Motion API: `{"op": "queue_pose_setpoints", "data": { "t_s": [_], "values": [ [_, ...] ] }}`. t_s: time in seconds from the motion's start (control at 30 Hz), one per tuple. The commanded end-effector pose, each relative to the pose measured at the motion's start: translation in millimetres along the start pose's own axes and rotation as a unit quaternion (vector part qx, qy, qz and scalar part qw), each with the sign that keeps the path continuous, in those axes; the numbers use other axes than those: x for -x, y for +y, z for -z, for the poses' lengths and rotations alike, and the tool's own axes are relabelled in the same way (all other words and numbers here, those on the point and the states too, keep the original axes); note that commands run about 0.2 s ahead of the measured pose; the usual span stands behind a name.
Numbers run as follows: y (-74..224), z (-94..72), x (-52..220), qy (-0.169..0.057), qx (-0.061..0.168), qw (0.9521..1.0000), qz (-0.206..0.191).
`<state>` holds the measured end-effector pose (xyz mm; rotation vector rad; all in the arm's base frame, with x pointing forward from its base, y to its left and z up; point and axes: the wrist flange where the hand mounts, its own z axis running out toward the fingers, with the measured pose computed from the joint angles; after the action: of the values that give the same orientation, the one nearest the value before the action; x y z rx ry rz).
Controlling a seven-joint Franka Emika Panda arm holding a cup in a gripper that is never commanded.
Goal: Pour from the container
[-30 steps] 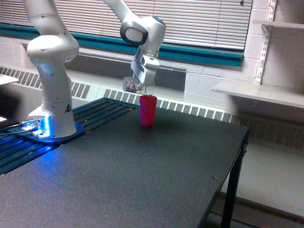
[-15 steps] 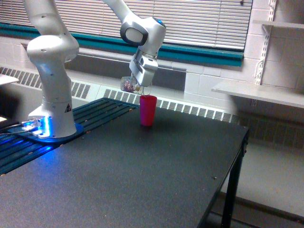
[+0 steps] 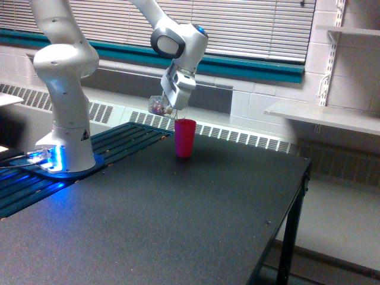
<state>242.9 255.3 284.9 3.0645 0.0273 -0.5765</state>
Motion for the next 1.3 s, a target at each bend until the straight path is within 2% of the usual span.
{"op": "queue_pose_setpoints", "data": {
  "t_s": [0.03, 0.93, 1.13, 1.3],
  "values": [
    [3, 1.2, -5, -0.005, 0.003, 0.9999, -0.011],
    [-7, 6.7, -20, -0.004, 0.007, 1.0000, 0.000],
    [-10, 8.6, -20, 0.000, 0.008, 1.0000, 0.001],
    [-12, 13.3, -19, 0.012, 0.007, 0.9999, -0.001]
  ]
}}
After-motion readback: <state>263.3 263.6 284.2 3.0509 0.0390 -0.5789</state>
